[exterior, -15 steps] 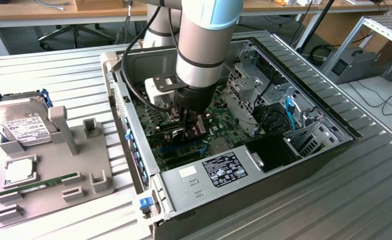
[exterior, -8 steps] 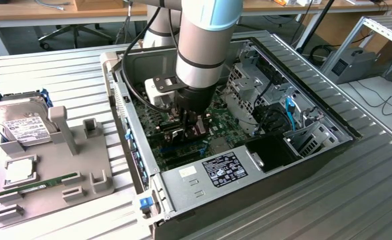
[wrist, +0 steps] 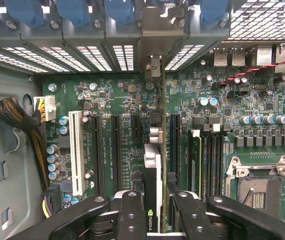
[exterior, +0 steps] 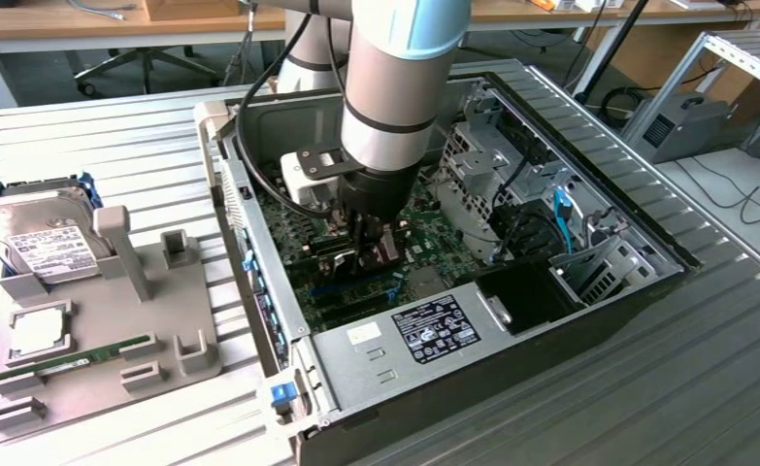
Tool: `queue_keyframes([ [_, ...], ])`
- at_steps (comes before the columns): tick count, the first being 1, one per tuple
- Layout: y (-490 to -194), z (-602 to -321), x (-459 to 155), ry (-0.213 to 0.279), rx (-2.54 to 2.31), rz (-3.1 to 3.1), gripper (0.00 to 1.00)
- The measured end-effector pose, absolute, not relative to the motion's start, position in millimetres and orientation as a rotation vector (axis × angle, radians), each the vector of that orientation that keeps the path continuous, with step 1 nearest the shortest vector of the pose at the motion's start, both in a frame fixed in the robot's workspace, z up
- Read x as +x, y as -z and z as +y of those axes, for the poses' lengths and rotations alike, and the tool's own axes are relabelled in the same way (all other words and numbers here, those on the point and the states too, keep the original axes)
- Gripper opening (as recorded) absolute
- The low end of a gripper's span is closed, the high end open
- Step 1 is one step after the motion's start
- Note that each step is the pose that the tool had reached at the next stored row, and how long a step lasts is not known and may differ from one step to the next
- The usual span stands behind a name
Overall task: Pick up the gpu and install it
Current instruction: 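Insert the gpu into the slot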
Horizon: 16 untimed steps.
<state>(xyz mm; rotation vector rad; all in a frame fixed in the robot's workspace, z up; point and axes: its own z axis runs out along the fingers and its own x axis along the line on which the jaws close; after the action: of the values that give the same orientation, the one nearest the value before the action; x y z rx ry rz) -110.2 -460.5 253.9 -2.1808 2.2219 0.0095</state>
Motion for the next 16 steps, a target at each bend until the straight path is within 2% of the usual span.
queue_keyframes([
  [16,-252.1,-460.5,-110.2,-0.010,-2.181,2.222,0.27],
])
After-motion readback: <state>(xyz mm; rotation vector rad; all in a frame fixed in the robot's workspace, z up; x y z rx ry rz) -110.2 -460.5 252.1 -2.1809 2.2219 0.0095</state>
